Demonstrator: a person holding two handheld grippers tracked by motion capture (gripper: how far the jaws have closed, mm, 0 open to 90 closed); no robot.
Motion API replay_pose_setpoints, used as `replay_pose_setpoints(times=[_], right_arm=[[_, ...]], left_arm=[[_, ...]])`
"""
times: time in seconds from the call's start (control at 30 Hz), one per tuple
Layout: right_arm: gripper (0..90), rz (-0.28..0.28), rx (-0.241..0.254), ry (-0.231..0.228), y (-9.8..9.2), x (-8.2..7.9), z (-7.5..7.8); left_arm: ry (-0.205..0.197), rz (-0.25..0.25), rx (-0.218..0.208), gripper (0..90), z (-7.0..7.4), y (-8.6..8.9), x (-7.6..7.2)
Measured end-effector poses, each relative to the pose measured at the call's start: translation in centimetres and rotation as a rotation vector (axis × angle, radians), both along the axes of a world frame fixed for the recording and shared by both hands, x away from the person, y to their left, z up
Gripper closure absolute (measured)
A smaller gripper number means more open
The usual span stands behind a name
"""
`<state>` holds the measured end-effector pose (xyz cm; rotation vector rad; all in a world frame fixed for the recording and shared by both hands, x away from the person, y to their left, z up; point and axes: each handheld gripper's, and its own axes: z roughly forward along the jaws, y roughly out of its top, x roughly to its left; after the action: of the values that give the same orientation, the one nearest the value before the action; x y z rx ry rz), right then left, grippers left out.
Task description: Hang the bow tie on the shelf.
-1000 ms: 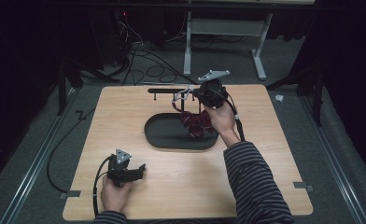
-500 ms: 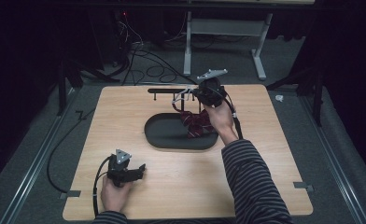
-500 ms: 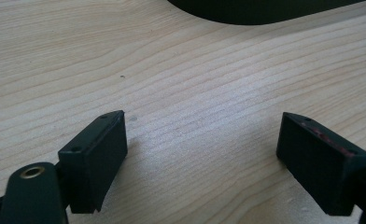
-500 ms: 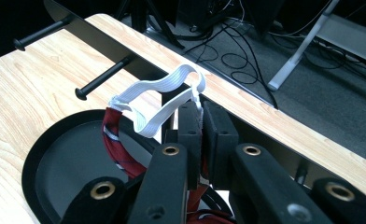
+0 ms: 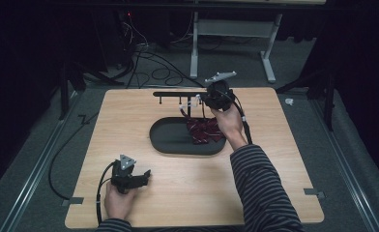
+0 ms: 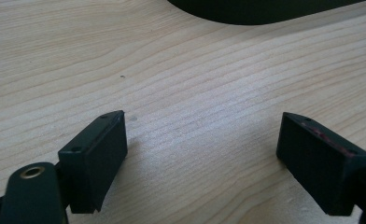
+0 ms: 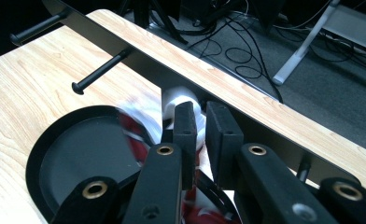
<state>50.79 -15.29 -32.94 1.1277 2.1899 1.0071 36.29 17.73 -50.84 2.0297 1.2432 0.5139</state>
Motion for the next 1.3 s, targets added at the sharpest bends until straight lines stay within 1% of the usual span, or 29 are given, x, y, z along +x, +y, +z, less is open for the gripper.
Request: replay_pose_setpoints(times=[0.23, 0.53, 0.73, 0.97, 1.1, 1.3], right_arm=[[84.2, 0.002, 0.004, -0.001, -0.2, -0.2, 0.2], [81.6, 0.006, 0.016, -0.009, -0.8, -0.9, 0.5], [79.0, -0.002, 0.043, -0.012, -2.0, -1.6, 0.7], [76.4, -0.006, 0.059, -0.013, -3.2, -2.2, 0.5], [75.0, -0.011, 0.077, -0.013, -3.9, -2.6, 0.5], [72.6, -0.011, 0.09, -0.021, -4.7, -3.1, 0.4]], left_arm=[[0.0, 0.0, 0.0, 16.7, 0.0, 0.0, 0.0], [0.0, 0.0, 0.0, 16.7, 0.0, 0.0, 0.0], [0.0, 0.001, 0.0, 16.7, 0.0, 0.0, 0.0], [0.001, 0.001, 0.0, 16.6, 0.0, 0.0, 0.0], [0.0, 0.001, 0.0, 16.7, 0.0, 0.0, 0.0], [0.0, 0.001, 0.0, 16.7, 0.0, 0.0, 0.0]])
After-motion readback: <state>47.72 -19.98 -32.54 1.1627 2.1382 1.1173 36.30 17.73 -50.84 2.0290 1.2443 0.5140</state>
